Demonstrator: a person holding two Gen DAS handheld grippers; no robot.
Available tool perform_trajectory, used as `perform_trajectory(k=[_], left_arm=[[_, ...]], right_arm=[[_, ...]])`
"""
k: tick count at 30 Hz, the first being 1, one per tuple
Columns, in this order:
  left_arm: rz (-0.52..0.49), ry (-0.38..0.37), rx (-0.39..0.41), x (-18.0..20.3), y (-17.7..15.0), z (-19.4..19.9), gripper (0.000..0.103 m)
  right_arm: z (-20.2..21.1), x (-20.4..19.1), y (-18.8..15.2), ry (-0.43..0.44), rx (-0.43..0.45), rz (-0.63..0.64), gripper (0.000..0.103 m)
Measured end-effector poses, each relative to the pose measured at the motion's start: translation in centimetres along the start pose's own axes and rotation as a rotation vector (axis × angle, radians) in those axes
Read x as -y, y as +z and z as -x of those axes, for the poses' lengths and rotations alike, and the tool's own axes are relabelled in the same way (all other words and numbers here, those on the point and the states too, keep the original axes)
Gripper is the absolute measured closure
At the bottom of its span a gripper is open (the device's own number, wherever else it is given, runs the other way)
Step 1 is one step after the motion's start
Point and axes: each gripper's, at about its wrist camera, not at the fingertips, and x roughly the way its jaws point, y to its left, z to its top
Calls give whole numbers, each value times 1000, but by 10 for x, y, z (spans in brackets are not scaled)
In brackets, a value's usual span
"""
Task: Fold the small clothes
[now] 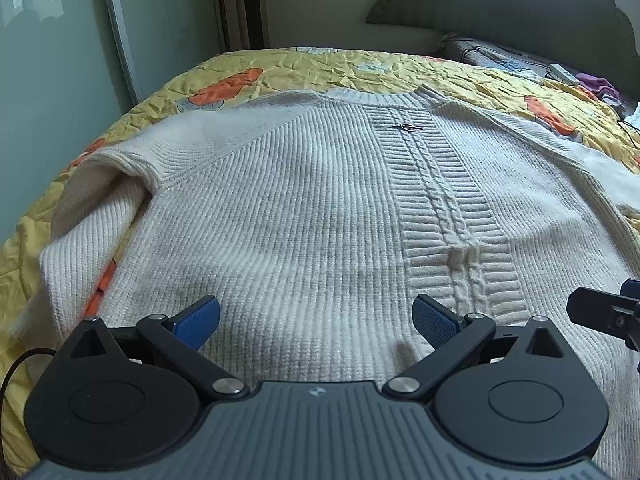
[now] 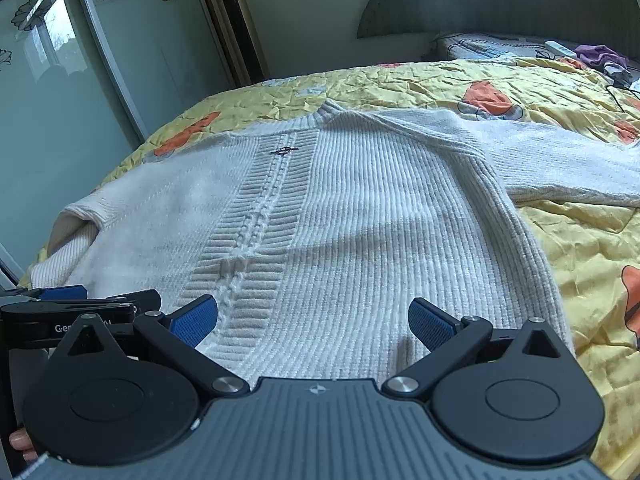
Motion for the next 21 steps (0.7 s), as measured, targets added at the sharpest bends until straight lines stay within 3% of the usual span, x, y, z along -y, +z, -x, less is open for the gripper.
perform_trajectory(k=[14, 21], left_arm=[[4, 30, -20, 0, 1, -1, 0], [-7, 25, 12, 1, 1, 4, 0]], right_arm=[[1, -1, -1, 29, 4, -7, 0], [2, 1, -1, 19, 17, -22, 0]])
